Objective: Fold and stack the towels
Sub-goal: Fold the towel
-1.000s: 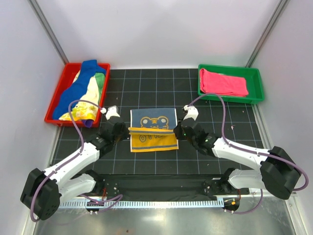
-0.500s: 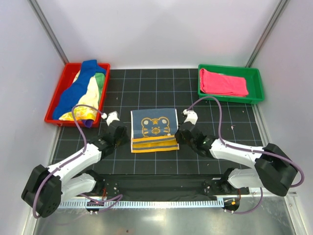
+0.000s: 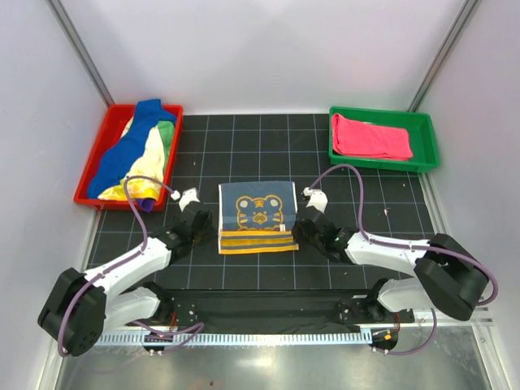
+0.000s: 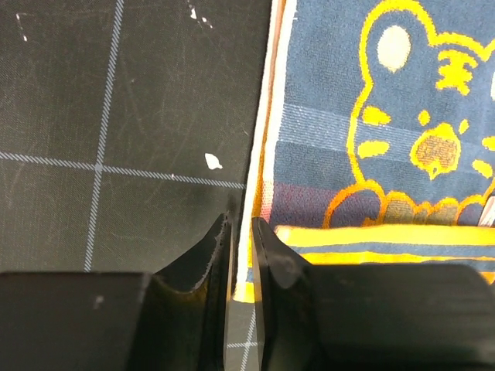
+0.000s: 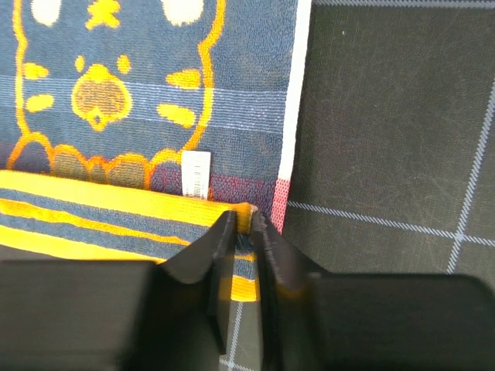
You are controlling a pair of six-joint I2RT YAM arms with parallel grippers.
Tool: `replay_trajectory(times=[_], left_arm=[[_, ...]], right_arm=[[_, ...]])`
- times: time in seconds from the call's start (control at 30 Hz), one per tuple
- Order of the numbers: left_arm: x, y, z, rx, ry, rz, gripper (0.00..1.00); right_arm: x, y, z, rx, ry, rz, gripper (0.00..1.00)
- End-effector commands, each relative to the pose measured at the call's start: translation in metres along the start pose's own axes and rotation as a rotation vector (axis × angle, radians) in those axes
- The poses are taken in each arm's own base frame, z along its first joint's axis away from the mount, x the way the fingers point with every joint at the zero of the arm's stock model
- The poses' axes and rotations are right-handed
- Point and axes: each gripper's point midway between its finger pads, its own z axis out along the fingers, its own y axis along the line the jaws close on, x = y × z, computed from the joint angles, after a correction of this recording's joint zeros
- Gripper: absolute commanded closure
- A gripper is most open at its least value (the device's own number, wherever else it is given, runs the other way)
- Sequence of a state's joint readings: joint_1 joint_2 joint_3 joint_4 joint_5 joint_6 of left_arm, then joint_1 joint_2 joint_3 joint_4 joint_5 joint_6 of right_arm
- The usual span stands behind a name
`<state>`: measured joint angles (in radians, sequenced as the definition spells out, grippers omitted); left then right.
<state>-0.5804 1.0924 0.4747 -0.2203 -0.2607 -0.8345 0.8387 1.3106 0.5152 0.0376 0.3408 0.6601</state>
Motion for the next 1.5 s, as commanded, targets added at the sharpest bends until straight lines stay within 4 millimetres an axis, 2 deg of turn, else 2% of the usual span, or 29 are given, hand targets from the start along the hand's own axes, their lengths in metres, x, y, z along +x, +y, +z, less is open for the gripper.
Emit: replay_trajectory(times=[0.0, 0.07, 0.2, 0.23, 0.3, 0.4, 0.53, 0.6, 0.63, 0.67, 0.7, 0.73, 0.8, 0.83, 0.9, 0.93, 0.97, 1.0, 1.03, 1.07, 1.1, 1.13, 1.23, 1.3, 1.33, 1.47], left_arm=[[-0.027, -0.027, -0.011, 0.086, -0.067, -0.018, 0.79], [-0.034, -0.036, -0.015, 0.109, -0.074, -0.004, 0.74], [-0.043, -0.054, -0.012, 0.131, -0.053, 0.024, 0.72], [-0.043, -0.059, -0.006, 0.124, -0.036, 0.036, 0.72], [-0.038, -0.068, -0.002, 0.134, -0.008, 0.059, 0.73], [-0.025, -0.076, 0.007, 0.121, 0.024, 0.084, 0.75], [-0.012, -0.069, 0.016, 0.063, 0.029, 0.091, 0.76], [-0.016, -0.065, 0.019, 0.029, 0.006, 0.09, 0.76], [-0.022, -0.061, 0.021, 0.0, -0.023, 0.095, 0.72], [-0.027, -0.059, 0.023, -0.024, -0.036, 0.104, 0.7], [-0.037, -0.065, 0.022, -0.024, -0.06, 0.109, 0.69], [-0.044, -0.068, 0.023, -0.029, -0.066, 0.117, 0.67], [-0.063, -0.079, 0.026, -0.025, -0.087, 0.13, 0.67], [-0.068, -0.079, 0.029, -0.034, -0.091, 0.132, 0.67], [-0.079, -0.075, 0.039, -0.066, -0.085, 0.139, 0.67], [-0.093, -0.079, 0.04, -0.067, -0.101, 0.137, 0.66], [-0.097, -0.075, 0.042, -0.088, -0.089, 0.144, 0.66], [-0.101, -0.067, 0.051, -0.115, -0.077, 0.141, 0.66], [-0.112, -0.07, 0.054, -0.11, -0.088, 0.14, 0.64], [-0.113, -0.066, 0.057, -0.124, -0.071, 0.16, 0.64], [-0.112, -0.061, 0.065, -0.136, -0.046, 0.17, 0.64], [-0.119, -0.066, 0.068, -0.125, -0.051, 0.18, 0.64], [-0.126, -0.062, 0.08, -0.151, -0.038, 0.23, 0.63], [-0.125, -0.058, 0.089, -0.158, -0.017, 0.241, 0.62], [-0.124, -0.055, 0.096, -0.152, 0.006, 0.235, 0.62], [-0.126, -0.05, 0.112, -0.169, 0.021, 0.236, 0.61]], right_arm=[[-0.021, 0.01, -0.01, -0.042, -0.081, 0.046, 0.76], [-0.022, 0.009, -0.014, -0.043, -0.084, 0.047, 0.71], [-0.031, 0.01, -0.025, -0.054, -0.11, 0.056, 0.63], [-0.035, 0.01, -0.03, -0.06, -0.124, 0.061, 0.61], [-0.042, 0.009, -0.033, -0.055, -0.15, 0.062, 0.59], [-0.039, 0.005, -0.033, -0.026, -0.128, 0.044, 0.59], [-0.037, 0.006, -0.028, -0.027, -0.121, 0.042, 0.59], [-0.04, 0.001, -0.024, 0.016, -0.132, 0.032, 0.59], [-0.051, 0.003, -0.023, 0.028, -0.154, 0.017, 0.58], [-0.053, 0.002, -0.018, 0.05, -0.151, 0.0, 0.56], [-0.055, 0.001, -0.014, 0.063, -0.138, -0.011, 0.56], [-0.073, 0.005, -0.012, 0.062, -0.154, -0.004, 0.56], [-0.086, 0.012, 0.001, 0.05, -0.133, 0.002, 0.56], [-0.097, 0.004, 0.007, 0.067, -0.133, 0.025, 0.56], [-0.103, 0.002, 0.023, 0.067, -0.105, 0.038, 0.57], [-0.117, 0.007, 0.028, 0.047, -0.109, 0.051, 0.57], [-0.127, 0.0, 0.034, 0.059, -0.11, 0.063, 0.57], [-0.123, -0.004, 0.046, 0.074, -0.08, 0.054, 0.57], [-0.14, 0.003, 0.049, 0.061, -0.098, 0.057, 0.57], [-0.145, -0.001, 0.055, 0.072, -0.092, 0.042, 0.57], [-0.144, -0.003, 0.061, 0.084, -0.067, 0.032, 0.57], [-0.15, 0.001, 0.071, 0.079, -0.061, 0.026, 0.58], [-0.156, -0.001, 0.088, 0.094, -0.045, 0.012, 0.58], [-0.164, -0.004, 0.095, 0.106, -0.042, 0.009, 0.57], [-0.157, -0.007, 0.104, 0.12, -0.017, 0.001, 0.58], [-0.153, -0.018, 0.118, 0.144, 0.014, 0.006, 0.58]])
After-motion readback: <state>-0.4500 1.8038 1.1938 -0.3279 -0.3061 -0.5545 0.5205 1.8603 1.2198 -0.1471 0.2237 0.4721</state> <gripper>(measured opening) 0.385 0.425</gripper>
